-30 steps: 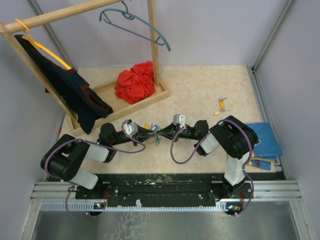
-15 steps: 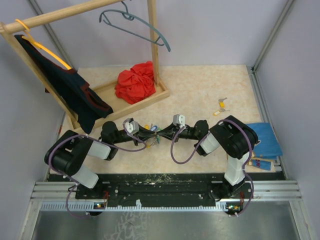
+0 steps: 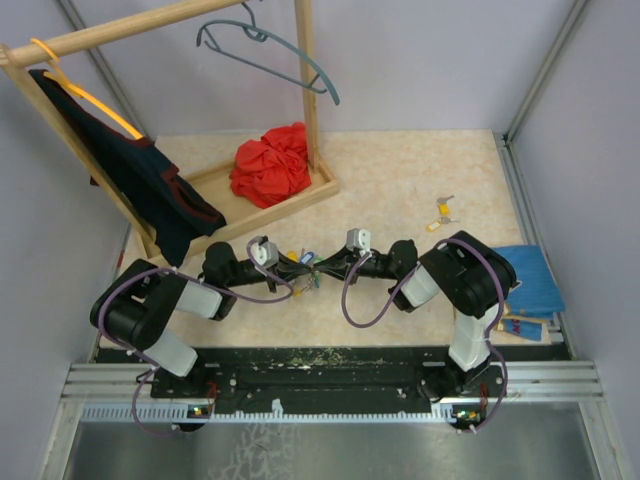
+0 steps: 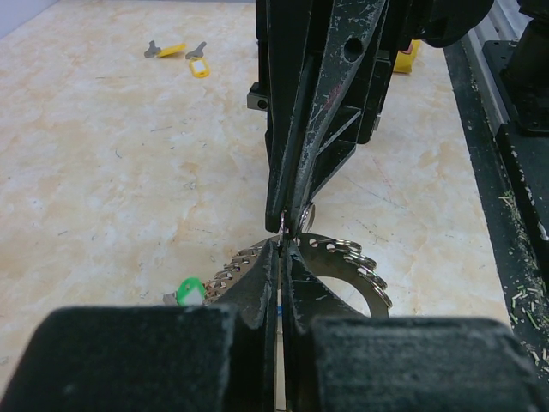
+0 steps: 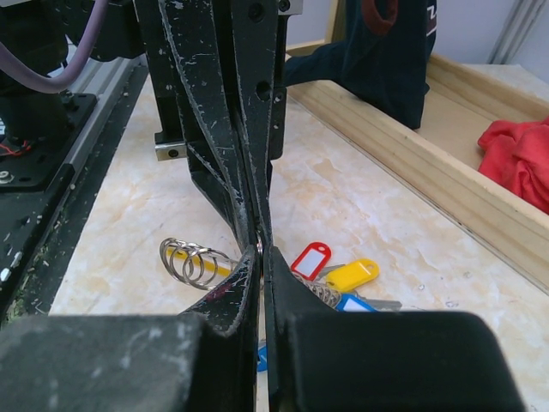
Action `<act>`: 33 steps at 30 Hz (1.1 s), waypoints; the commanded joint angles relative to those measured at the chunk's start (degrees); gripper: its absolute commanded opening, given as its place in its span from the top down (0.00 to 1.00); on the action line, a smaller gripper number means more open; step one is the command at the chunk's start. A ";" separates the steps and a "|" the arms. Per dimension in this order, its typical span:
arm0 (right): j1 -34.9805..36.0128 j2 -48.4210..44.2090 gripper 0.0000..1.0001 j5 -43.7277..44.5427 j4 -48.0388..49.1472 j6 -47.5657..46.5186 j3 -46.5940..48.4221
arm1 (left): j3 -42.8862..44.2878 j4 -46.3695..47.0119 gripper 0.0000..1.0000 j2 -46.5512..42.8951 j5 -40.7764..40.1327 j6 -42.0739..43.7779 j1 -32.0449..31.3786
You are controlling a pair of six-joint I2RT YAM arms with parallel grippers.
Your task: Put the keys on the keyring
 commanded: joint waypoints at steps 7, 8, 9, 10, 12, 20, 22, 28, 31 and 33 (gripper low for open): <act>-1.32 -3.62 0.74 0.80 8.23 2.13 -0.80 | 1.04 -7.15 0.99 -4.28 -1.80 5.66 0.24; -1.57 -4.66 0.73 1.56 6.66 2.33 -1.09 | 1.19 -8.75 0.99 -4.88 -2.03 6.78 0.21; -1.75 -5.88 0.71 2.01 4.28 2.18 -1.20 | 1.38 -10.26 0.99 -5.46 -2.49 7.76 0.20; -1.90 -7.18 0.71 2.47 1.38 2.02 -1.28 | 1.60 -11.95 0.99 -6.11 -2.82 8.69 0.14; -2.08 -9.98 0.69 4.37 -5.17 1.71 -1.28 | 1.85 -14.79 0.99 -7.54 -3.53 10.53 -0.11; -2.18 -26.92 0.64 25.93 -55.63 -4.40 8.27 | 4.23 -27.74 0.99 -10.99 -9.26 19.20 -3.14; -2.93 -27.46 0.53 40.53 -77.51 -3.79 17.20 | 4.52 -27.99 0.99 -10.80 -9.80 19.21 -3.70; -4.03 -22.50 0.38 57.58 -95.80 0.43 29.19 | 5.33 -27.82 1.00 -9.95 -9.96 16.54 -4.02; -4.13 -19.40 0.34 61.66 -99.59 -1.29 32.94 | 5.46 -27.92 1.00 -10.10 -10.46 15.51 -4.02; -4.58 -16.98 0.26 65.73 -101.26 -1.35 34.28 | 5.38 -27.75 1.00 -10.60 -11.57 14.01 -3.99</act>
